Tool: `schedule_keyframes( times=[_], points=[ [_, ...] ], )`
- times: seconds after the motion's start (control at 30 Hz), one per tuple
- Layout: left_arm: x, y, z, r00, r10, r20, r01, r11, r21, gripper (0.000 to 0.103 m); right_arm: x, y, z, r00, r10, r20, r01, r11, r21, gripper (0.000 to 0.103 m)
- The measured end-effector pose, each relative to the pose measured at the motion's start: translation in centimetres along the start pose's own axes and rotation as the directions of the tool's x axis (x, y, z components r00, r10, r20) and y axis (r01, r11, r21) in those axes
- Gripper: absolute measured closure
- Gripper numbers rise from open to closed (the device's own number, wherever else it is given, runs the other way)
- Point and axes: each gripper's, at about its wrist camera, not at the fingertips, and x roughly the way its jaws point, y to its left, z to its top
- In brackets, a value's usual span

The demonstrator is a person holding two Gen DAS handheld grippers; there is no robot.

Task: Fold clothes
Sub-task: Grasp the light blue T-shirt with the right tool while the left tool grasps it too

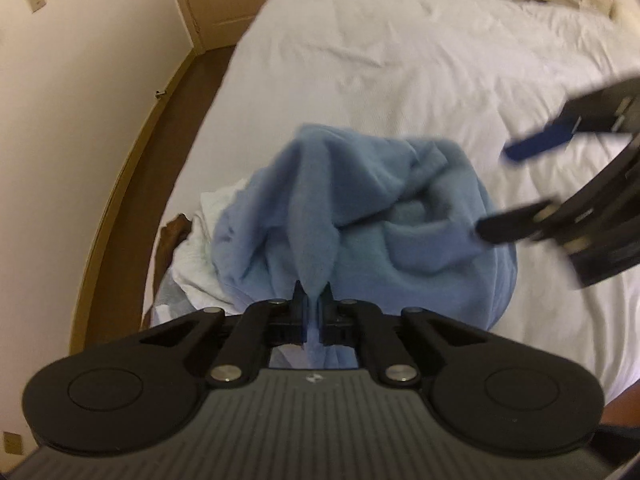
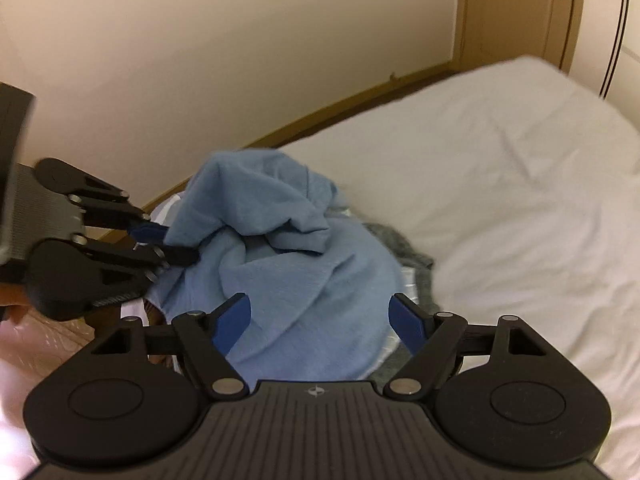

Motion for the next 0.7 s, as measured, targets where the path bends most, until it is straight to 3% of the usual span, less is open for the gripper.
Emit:
schedule_keyframes(
  times=[0.03,0.1,0.13,0.2,0.27,0.4,0.53,0.7],
  points=[
    [-0.2,0.4,0.1,1.000,-0.011,0.008,0.011,1.000,-0.007,0.101,0.8,0.0,0.1,1.000,0.005,-0.011,-0.005,1.000,0.015,0.030],
    [-0.7,1.3,0.4,0.999,-0.031,0.023,0.032,0.999,-0.020,0.101,2.1,-0.2,0.3,0.999,0.026,-0.034,-0.023,0.998,0.063,0.053],
    [-0.9,1.7,0.5,0.999,-0.042,0.031,0.043,0.999,-0.027,0.102,2.7,-0.3,0.4,0.998,0.038,-0.043,-0.034,0.995,0.090,0.059],
    [-1.4,2.6,0.8,0.997,-0.062,0.048,0.064,0.997,-0.040,0.102,2.7,-0.5,0.4,0.998,0.038,-0.043,-0.033,0.992,0.121,0.088],
    [-2.4,2.7,1.8,0.992,-0.087,0.092,0.092,0.995,-0.044,0.102,1.7,-0.9,0.5,0.999,0.036,-0.017,-0.033,0.987,0.154,0.096],
    [-5.2,1.9,4.4,0.967,-0.154,0.205,0.164,0.986,-0.032,0.102,-3.5,-2.0,0.6,0.996,-0.006,0.087,-0.011,0.981,0.192,0.098],
    [-7.8,-1.1,8.1,0.907,-0.285,0.311,0.294,0.956,0.017,0.102,-10.4,-3.3,0.4,0.975,-0.109,0.192,0.066,0.974,0.217,0.099],
    [-9.5,-6.7,13.1,0.797,-0.462,0.389,0.452,0.883,0.125,0.102,-19.0,-6.3,-2.6,0.919,-0.304,0.252,0.216,0.921,0.323,0.099]
  ],
)
